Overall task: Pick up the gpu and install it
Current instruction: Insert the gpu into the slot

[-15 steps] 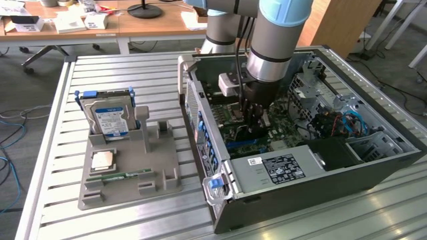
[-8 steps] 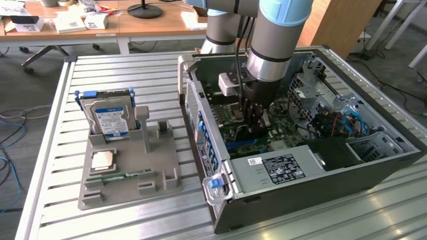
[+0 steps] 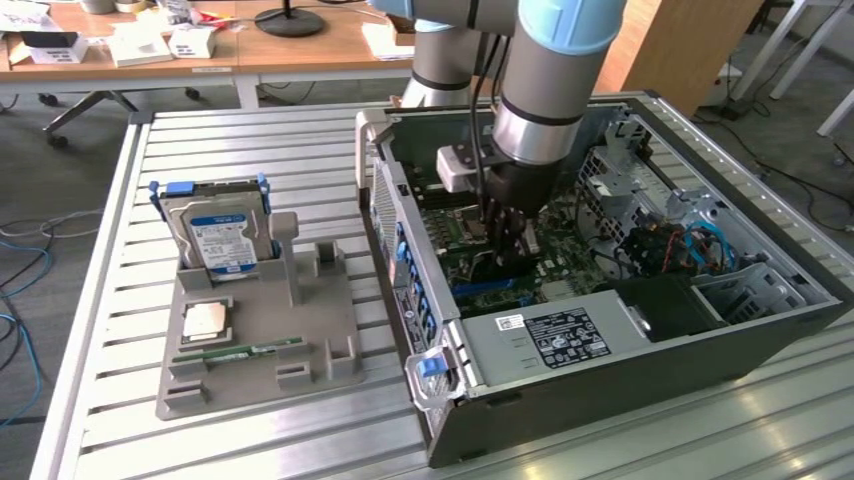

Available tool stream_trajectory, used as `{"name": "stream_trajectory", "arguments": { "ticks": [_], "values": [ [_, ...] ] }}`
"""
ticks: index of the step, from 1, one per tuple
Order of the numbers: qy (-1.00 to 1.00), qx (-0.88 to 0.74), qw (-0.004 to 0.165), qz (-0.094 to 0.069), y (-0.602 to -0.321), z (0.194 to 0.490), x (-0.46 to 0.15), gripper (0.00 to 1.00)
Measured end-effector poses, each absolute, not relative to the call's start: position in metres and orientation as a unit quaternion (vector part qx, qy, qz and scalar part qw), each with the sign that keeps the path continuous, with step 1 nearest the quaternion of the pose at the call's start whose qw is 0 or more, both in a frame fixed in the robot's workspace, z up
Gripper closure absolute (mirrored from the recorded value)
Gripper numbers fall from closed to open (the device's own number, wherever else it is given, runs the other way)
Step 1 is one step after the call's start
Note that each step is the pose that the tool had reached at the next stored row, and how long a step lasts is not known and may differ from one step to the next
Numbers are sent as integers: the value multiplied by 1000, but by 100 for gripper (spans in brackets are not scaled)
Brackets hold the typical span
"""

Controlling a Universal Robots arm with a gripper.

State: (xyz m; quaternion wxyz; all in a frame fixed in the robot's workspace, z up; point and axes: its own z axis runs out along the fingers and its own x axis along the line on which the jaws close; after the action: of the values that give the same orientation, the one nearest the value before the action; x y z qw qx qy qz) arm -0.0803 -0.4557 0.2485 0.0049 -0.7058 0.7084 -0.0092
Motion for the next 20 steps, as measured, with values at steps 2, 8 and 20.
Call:
{"name": "stream_trajectory", "arguments": {
  "ticks": [2,8,20],
  "values": [
    [709,-705,5,-9,-456,248,-80,74],
    [712,-702,5,-9,-456,246,-80,74],
    [722,-692,5,-9,-456,244,-82,74]
  ]
}}
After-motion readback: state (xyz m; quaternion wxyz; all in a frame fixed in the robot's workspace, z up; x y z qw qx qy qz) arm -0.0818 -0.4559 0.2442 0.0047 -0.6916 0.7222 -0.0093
